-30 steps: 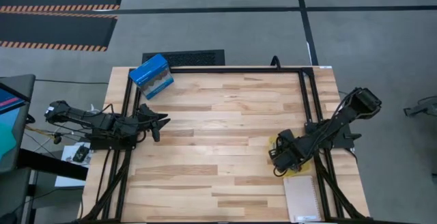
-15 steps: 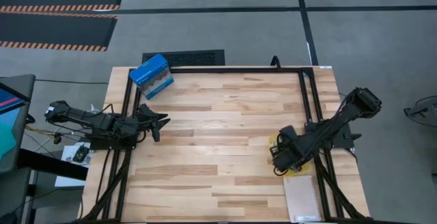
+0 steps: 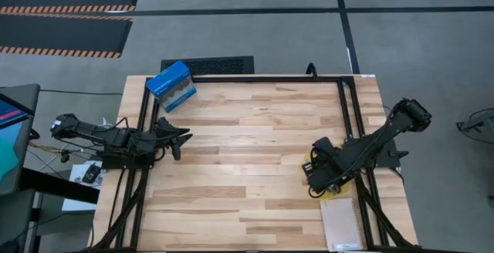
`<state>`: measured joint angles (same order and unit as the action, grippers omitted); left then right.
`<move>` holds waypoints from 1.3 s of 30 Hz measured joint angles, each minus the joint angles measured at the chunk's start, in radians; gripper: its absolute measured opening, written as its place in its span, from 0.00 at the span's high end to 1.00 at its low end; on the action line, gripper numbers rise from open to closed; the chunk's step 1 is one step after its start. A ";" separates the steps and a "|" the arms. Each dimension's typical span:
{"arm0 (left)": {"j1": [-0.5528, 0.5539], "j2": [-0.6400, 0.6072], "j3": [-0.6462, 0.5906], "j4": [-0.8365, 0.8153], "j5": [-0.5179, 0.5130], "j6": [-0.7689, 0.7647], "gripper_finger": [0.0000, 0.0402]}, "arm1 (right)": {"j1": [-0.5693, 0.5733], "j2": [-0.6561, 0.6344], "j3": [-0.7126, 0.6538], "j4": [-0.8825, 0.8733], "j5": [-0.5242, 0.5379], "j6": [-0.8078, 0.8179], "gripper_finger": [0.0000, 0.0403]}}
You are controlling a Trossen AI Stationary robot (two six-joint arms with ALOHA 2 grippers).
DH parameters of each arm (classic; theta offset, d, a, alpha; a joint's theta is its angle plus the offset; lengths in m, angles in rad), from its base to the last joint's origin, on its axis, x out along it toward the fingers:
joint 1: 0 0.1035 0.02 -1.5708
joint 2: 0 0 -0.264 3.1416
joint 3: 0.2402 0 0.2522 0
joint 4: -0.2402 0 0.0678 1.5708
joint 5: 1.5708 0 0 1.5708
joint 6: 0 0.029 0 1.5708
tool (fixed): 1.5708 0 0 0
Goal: Pick and place USB-C Cables
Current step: Return to Home Position
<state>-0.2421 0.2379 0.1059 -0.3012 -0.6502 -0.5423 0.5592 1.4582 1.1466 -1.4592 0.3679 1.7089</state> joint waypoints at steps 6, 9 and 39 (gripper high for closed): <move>0.000 0.000 0.000 0.000 0.000 0.000 0.72 | -0.060 0.000 0.097 0.001 0.106 -0.160 0.54; 0.000 0.000 0.000 0.000 0.000 0.000 0.72 | -0.095 0.000 0.151 0.004 0.158 -0.252 0.54; 0.000 0.000 0.000 0.000 0.000 0.000 0.72 | -0.389 -0.257 0.322 0.362 0.423 -1.349 0.54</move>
<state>-0.2421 0.2376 0.1059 -0.3013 -0.6501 -0.5423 0.1705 1.2008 1.4686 -1.0976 0.7910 0.3599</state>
